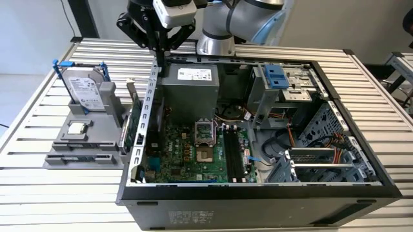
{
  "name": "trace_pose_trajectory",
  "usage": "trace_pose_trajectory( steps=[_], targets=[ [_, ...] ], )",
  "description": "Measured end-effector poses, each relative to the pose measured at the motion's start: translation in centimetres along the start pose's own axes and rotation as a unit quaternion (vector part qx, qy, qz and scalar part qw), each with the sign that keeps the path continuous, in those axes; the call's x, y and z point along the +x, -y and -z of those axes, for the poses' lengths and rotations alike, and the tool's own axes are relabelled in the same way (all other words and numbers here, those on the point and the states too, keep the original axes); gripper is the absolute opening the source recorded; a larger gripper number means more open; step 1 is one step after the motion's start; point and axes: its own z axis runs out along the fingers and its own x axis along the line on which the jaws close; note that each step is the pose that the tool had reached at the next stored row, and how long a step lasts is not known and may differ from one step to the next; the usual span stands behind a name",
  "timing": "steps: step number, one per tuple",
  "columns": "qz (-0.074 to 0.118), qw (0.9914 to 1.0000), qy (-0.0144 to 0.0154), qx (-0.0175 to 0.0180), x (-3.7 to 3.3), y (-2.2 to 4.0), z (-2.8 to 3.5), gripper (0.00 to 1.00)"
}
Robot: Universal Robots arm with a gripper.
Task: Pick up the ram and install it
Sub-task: 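Reach for the ram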
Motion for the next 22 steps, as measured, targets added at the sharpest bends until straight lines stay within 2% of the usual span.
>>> trace_pose_trajectory(
  steps=[6,22],
  targets=[
    [0.0,1.0,0.0,0.0,0.8,0.04,0.01,0.0],
    [0.001,1.0,0.0,-0.0001,3.87,0.24,0.08,0.0]
  ],
)
